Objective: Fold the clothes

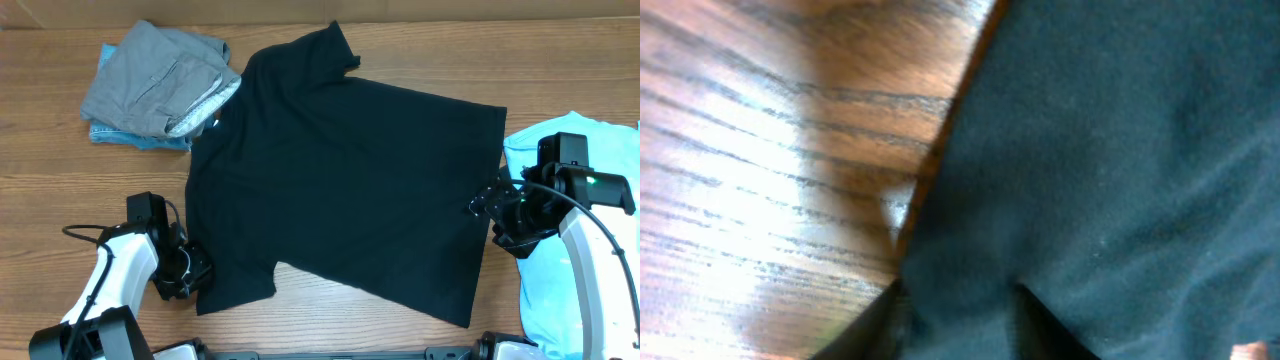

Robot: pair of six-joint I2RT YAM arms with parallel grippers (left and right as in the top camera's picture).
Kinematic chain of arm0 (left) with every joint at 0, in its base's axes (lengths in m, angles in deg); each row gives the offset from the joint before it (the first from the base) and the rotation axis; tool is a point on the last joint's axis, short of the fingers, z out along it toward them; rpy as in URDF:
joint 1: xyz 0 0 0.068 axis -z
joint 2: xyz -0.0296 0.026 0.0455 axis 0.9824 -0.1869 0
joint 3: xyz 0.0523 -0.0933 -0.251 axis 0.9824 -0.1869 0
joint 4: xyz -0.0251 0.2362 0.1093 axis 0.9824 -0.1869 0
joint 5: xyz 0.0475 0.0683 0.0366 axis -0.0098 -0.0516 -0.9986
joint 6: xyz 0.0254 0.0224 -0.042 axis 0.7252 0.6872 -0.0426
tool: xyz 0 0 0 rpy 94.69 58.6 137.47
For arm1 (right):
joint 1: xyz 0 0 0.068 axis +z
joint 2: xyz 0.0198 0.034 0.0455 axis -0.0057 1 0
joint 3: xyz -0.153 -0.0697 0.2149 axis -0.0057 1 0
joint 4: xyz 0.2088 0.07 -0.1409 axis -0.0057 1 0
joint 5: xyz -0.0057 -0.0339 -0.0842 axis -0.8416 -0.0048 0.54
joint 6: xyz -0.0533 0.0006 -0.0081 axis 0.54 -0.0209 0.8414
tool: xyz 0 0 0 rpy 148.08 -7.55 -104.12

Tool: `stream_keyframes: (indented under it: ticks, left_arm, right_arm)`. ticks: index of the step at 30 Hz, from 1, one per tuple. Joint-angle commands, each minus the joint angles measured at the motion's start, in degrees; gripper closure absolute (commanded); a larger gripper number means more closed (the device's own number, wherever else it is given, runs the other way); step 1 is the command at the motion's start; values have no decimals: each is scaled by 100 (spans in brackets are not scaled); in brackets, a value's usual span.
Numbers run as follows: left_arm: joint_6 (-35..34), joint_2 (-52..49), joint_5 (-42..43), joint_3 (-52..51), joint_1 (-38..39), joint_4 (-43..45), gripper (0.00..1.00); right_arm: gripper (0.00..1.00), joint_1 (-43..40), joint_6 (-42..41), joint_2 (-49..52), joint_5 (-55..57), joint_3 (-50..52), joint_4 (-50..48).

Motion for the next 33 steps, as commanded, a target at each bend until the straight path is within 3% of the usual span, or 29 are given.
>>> stream_keyframes:
  ticks: [1, 4, 8, 14, 24, 33]
  left_arm:
    - [-160, -13, -17, -109, 4, 66, 86]
    - [-76, -11, 57, -90, 4, 105, 96]
    - [372, -9, 575, 173, 4, -101, 96]
    - [800, -4, 796, 1213, 4, -1161, 96]
    - [916, 0, 776, 1698, 4, -1370, 96]
    - [916, 0, 776, 1698, 4, -1329, 96]
  right_arm:
    - [21, 15, -63, -2, -46, 17, -42]
    - [21, 17, -114, -2, -48, 17, 7]
    - [20, 15, -192, -2, -42, 24, 90]
    - [22, 15, -238, 2, -24, 232, 7]
    - [45, 15, -1187, 2, -94, 1711, -586]
    - [56, 15, -1591, 2, -70, 2472, -629]
